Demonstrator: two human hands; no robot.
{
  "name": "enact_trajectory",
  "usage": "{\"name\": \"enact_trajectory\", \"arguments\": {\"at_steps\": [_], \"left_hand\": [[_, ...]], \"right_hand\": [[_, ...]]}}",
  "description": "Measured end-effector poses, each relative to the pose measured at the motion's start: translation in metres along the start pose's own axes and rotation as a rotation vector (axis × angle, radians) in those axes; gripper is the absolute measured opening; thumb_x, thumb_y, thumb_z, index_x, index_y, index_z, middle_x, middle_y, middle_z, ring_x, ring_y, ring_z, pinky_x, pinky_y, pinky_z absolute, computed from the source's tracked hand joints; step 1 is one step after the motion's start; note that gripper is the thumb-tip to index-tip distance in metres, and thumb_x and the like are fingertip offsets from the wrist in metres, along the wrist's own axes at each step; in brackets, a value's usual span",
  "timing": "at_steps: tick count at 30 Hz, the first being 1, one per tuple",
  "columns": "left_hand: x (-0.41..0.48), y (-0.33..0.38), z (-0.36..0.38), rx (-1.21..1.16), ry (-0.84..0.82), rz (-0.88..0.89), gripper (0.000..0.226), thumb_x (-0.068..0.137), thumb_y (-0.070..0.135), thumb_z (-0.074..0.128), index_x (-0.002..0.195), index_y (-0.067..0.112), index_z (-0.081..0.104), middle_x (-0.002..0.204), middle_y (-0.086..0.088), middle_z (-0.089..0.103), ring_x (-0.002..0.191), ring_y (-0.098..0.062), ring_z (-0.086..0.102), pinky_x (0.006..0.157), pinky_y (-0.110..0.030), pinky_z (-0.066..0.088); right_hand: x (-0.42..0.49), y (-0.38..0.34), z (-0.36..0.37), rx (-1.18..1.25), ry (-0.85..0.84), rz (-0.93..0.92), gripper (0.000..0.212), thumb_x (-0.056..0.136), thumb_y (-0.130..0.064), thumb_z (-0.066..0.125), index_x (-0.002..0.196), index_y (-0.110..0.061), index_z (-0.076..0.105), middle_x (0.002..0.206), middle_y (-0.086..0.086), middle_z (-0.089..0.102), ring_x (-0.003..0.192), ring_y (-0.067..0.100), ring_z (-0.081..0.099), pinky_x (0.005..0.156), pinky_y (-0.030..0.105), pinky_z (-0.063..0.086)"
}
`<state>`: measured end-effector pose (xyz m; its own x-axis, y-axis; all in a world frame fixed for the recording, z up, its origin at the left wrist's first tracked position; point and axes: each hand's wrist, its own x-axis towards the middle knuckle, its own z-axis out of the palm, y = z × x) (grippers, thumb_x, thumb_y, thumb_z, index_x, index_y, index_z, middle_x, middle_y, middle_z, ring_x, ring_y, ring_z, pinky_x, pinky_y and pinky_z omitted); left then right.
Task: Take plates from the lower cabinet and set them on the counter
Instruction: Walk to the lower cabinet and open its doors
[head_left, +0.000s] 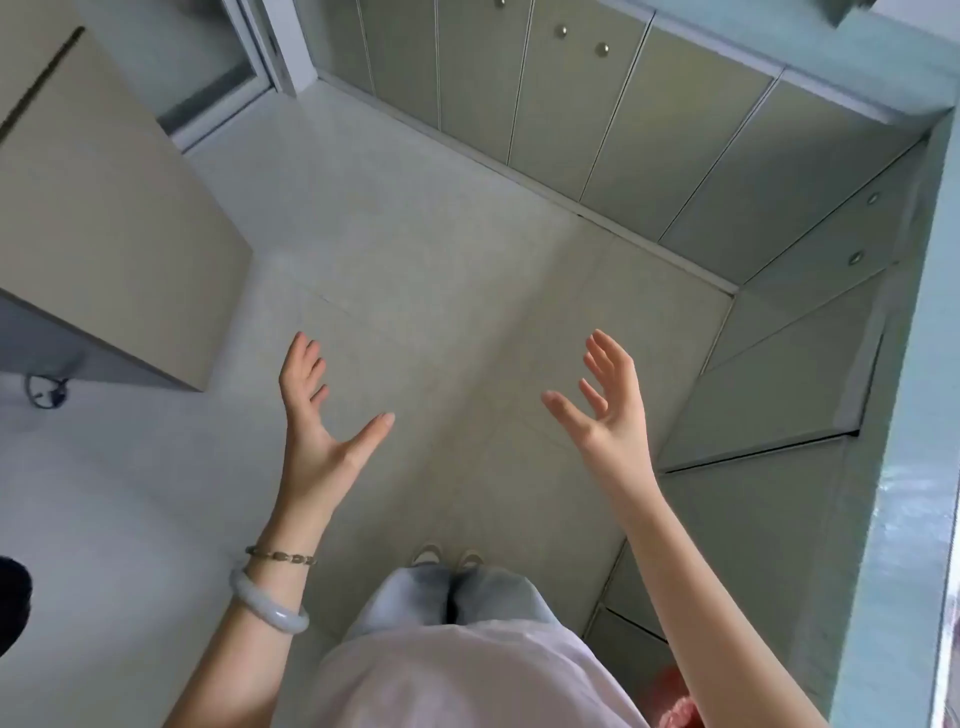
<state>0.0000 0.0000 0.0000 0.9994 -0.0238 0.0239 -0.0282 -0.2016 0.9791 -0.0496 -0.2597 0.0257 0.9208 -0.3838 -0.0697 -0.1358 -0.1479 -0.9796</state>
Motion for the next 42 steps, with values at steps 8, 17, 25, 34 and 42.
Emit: {"name": "enact_trajectory", "arguments": {"at_steps": [8,17,25,34,42], "left_hand": [[0.003,-0.012,-0.003,-0.002,0.056,-0.052,0.099,0.067,0.029,0.076,0.147,0.038,0.018,0.154,0.006,0.028,0.139,0.001,0.030,0.115,-0.031,0.027],[0.018,-0.010,-0.003,-0.016,0.100,-0.023,0.094,0.067,0.031,0.076,0.142,0.048,0.022,0.151,0.013,0.030,0.139,0.001,0.031,0.114,-0.029,0.027],[0.097,-0.019,-0.013,-0.040,0.133,-0.008,0.092,0.067,0.031,0.075,0.140,0.051,0.022,0.148,0.016,0.031,0.139,0.000,0.032,0.113,-0.027,0.029],[0.249,-0.020,-0.044,-0.056,0.099,-0.005,0.091,0.066,0.033,0.074,0.138,0.054,0.022,0.147,0.022,0.031,0.138,0.000,0.033,0.114,-0.027,0.029],[0.367,-0.015,-0.064,-0.052,0.078,0.020,0.091,0.068,0.033,0.075,0.140,0.052,0.022,0.147,0.025,0.030,0.139,0.000,0.032,0.113,-0.027,0.028]], "right_hand": [[0.014,0.004,-0.016,-0.016,0.030,0.040,0.068,0.080,-0.015,0.075,0.137,-0.026,0.039,0.143,-0.008,0.043,0.131,0.002,0.041,0.110,0.035,0.038],[0.041,-0.001,0.010,-0.017,-0.062,-0.007,0.065,0.080,-0.012,0.074,0.135,-0.023,0.042,0.139,-0.006,0.047,0.128,0.006,0.045,0.108,0.034,0.039],[0.120,-0.014,0.060,-0.035,-0.100,-0.019,0.064,0.079,-0.011,0.075,0.135,-0.017,0.044,0.136,-0.005,0.050,0.128,0.007,0.046,0.108,0.033,0.039],[0.248,-0.051,0.148,-0.035,-0.088,-0.024,0.062,0.080,-0.009,0.074,0.134,-0.017,0.045,0.137,-0.004,0.051,0.128,0.009,0.047,0.109,0.037,0.039],[0.352,-0.079,0.206,-0.024,-0.093,-0.038,0.063,0.078,-0.009,0.075,0.133,-0.019,0.046,0.134,-0.006,0.052,0.127,0.007,0.048,0.107,0.036,0.041]]}}
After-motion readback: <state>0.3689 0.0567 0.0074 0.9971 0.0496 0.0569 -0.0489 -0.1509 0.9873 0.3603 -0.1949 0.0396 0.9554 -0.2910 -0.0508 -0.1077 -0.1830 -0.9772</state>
